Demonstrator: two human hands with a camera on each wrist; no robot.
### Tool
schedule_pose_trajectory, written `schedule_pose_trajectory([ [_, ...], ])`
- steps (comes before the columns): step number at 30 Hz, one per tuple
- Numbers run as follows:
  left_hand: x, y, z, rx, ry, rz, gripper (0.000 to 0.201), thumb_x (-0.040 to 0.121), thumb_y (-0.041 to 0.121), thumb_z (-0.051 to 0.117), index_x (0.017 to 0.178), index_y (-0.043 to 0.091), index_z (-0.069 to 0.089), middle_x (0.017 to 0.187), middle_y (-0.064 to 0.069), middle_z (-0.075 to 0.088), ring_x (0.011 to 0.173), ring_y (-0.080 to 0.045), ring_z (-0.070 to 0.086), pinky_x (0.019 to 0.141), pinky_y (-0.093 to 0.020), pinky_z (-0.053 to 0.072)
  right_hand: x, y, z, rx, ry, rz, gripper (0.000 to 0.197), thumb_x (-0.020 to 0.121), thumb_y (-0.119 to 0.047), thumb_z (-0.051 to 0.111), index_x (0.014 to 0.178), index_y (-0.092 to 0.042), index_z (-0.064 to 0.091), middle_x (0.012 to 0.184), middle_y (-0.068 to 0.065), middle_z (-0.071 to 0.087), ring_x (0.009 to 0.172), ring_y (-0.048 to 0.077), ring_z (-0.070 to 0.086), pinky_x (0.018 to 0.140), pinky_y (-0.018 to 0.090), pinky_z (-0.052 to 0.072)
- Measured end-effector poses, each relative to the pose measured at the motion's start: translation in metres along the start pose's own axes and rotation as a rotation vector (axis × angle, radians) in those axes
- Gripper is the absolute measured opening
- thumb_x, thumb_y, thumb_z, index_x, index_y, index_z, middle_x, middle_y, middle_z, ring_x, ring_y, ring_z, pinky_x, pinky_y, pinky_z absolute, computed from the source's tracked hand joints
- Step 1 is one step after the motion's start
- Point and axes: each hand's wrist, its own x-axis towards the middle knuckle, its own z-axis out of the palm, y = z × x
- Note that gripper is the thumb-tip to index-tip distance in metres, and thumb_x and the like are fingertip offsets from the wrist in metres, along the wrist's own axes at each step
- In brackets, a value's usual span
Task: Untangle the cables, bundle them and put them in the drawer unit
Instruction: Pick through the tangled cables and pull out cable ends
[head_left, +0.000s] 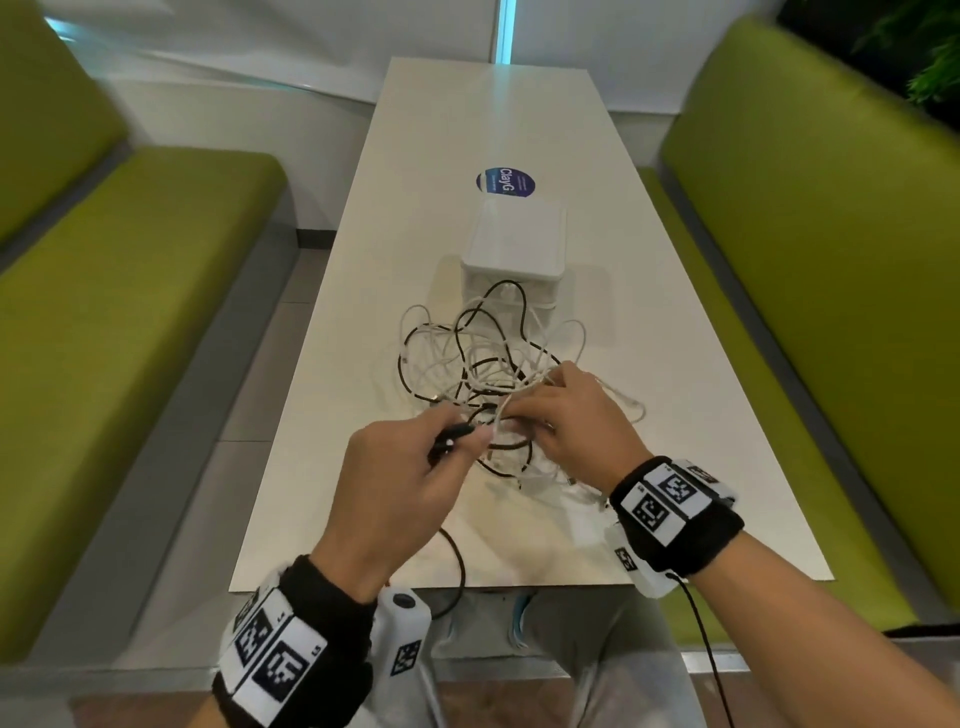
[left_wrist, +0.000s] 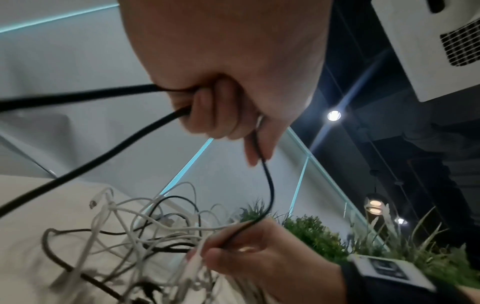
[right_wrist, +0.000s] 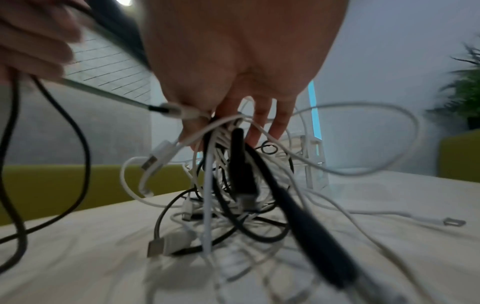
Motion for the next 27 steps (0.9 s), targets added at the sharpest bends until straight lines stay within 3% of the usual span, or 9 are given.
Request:
schedule_pose_trajectory([
  [2, 0.004, -0.011, 0.003, 0.187, -0.118, -0.109, 0.018, 0.095, 0.036, 0.055, 0.078, 0.029, 0.055, 0.059, 0.013, 0.055, 0.063, -0.007, 0.058, 0.058, -0.025, 0.042, -0.005, -0.003, 0.005, -0.009, 0.030, -0.064, 0.014, 0.088, -0.033, 0.066, 0.097, -0.028, 0.076, 0.099, -0.016, 0.073, 0.083, 0.024, 0.051, 0.073, 0.035, 0.044],
  [4, 0.007, -0.015, 0.007, 0.160, -0.149, -0.141, 0.015, 0.097, 0.029, 0.052, 0.096, 0.026, 0.067, 0.089, 0.012, 0.070, 0.086, -0.011, 0.065, 0.074, -0.032, 0.048, -0.008, -0.004, 0.009, -0.041, 0.033, -0.063, 0.015, 0.088, -0.034, 0.066, 0.098, -0.029, 0.075, 0.098, -0.016, 0.073, 0.083, 0.026, 0.053, 0.077, 0.040, 0.047],
  [5, 0.008, -0.013, 0.010, 0.103, -0.156, -0.133, 0.017, 0.098, 0.028, 0.052, 0.099, 0.025, 0.068, 0.093, 0.012, 0.071, 0.087, -0.010, 0.064, 0.076, -0.031, 0.048, -0.008, -0.006, 0.010, -0.062, 0.036, -0.058, 0.016, 0.088, -0.034, 0.064, 0.098, -0.029, 0.075, 0.097, -0.015, 0.073, 0.083, 0.027, 0.054, 0.077, 0.042, 0.048],
  [9, 0.014, 0.003, 0.029, 0.039, -0.205, -0.125, 0.026, 0.102, 0.035, 0.042, 0.084, 0.022, 0.055, 0.073, 0.007, 0.064, 0.066, -0.010, 0.054, 0.064, -0.027, 0.037, -0.007, -0.014, 0.012, -0.107, 0.047, -0.050, 0.025, 0.089, -0.031, 0.053, 0.098, -0.028, 0.075, 0.092, -0.013, 0.073, 0.082, 0.028, 0.052, 0.074, 0.042, 0.046],
  [14, 0.024, 0.010, 0.049, 0.120, -0.166, -0.107, 0.023, 0.102, 0.032, 0.041, 0.081, 0.023, 0.042, 0.073, 0.011, 0.044, 0.069, -0.012, 0.041, 0.062, -0.024, 0.022, -0.014, -0.023, 0.010, -0.127, 0.139, -0.058, 0.033, 0.091, -0.033, 0.045, 0.082, -0.018, 0.074, 0.071, -0.006, 0.068, 0.075, 0.029, 0.052, 0.066, 0.039, 0.046],
  [19, 0.025, 0.005, 0.054, 0.020, -0.172, -0.147, 0.027, 0.098, 0.038, 0.051, 0.078, 0.020, 0.048, 0.061, 0.013, 0.045, 0.062, -0.012, 0.045, 0.058, -0.025, 0.026, -0.015, -0.021, 0.012, -0.134, 0.146, -0.008, 0.037, 0.089, -0.034, 0.043, 0.088, -0.018, 0.076, 0.078, -0.007, 0.072, 0.078, 0.027, 0.052, 0.069, 0.037, 0.046],
  [22, 0.023, 0.000, 0.057, 0.010, -0.191, -0.204, 0.032, 0.094, 0.046, 0.054, 0.086, 0.015, 0.058, 0.073, 0.007, 0.060, 0.070, -0.014, 0.054, 0.060, -0.027, 0.038, -0.016, -0.020, 0.013, -0.108, 0.140, -0.011, 0.036, 0.086, -0.032, 0.042, 0.092, -0.022, 0.076, 0.082, -0.009, 0.072, 0.080, 0.026, 0.053, 0.070, 0.037, 0.045],
  [25, 0.023, -0.004, 0.062, 0.025, -0.233, -0.269, 0.031, 0.095, 0.047, 0.052, 0.083, 0.019, 0.049, 0.071, 0.009, 0.050, 0.068, -0.011, 0.047, 0.053, -0.020, 0.029, -0.017, -0.019, 0.014, -0.108, 0.155, -0.007, 0.036, 0.085, -0.031, 0.042, 0.095, -0.026, 0.076, 0.085, -0.012, 0.073, 0.081, 0.025, 0.053, 0.073, 0.035, 0.043],
  [27, 0.024, -0.006, 0.064, 0.073, -0.265, -0.290, 0.033, 0.097, 0.049, 0.046, 0.083, 0.019, 0.046, 0.070, 0.010, 0.047, 0.069, -0.013, 0.046, 0.052, -0.022, 0.026, -0.018, -0.018, 0.016, -0.110, 0.168, -0.010, 0.035, 0.084, -0.030, 0.043, 0.094, -0.025, 0.077, 0.086, -0.012, 0.073, 0.082, 0.026, 0.054, 0.075, 0.035, 0.043],
])
